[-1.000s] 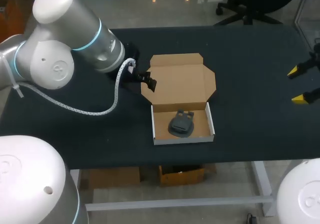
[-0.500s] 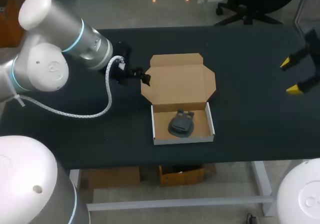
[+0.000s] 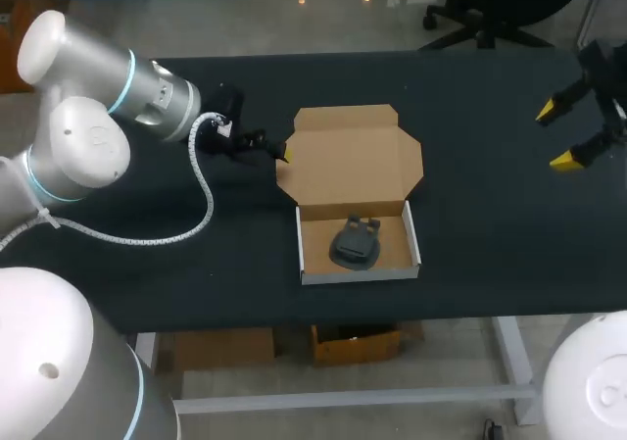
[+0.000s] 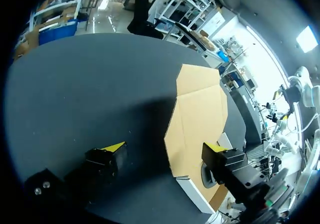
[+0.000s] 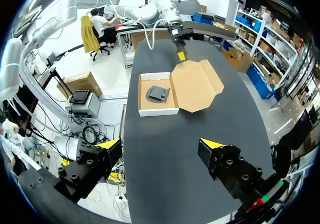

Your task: Assemble the packaging by folding the flat box into shape, placing the metal phone stand inside, and closing the box properly

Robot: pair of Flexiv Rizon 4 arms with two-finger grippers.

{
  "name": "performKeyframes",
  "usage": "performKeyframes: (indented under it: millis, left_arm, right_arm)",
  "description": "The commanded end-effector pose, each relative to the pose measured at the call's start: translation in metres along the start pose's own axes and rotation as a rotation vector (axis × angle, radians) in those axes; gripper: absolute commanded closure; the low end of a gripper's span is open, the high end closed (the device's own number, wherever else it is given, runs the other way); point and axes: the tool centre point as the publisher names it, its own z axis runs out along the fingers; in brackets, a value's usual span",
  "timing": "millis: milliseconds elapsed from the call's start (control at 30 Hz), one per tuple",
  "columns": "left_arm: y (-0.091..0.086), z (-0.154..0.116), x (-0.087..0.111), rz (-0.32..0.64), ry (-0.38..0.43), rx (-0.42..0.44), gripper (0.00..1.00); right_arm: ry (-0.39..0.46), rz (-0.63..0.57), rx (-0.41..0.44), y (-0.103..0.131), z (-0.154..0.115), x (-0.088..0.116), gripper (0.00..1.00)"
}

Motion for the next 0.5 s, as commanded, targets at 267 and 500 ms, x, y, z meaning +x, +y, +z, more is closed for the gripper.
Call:
performKeyframes:
  millis: [267, 500]
  left_arm:
    - [-0.007, 0.016, -0.001, 0.033, 0.232, 0.012, 0.00]
    - [-0.010, 0.024, 0.006, 0.072, 0.302, 0.016, 0.00]
  right_arm:
    - [0.040, 0.007, 0.025, 0.009, 0.004, -0.015, 0.00]
    - [0.051, 0.010, 0.029, 0.010, 0.008, -0.020, 0.00]
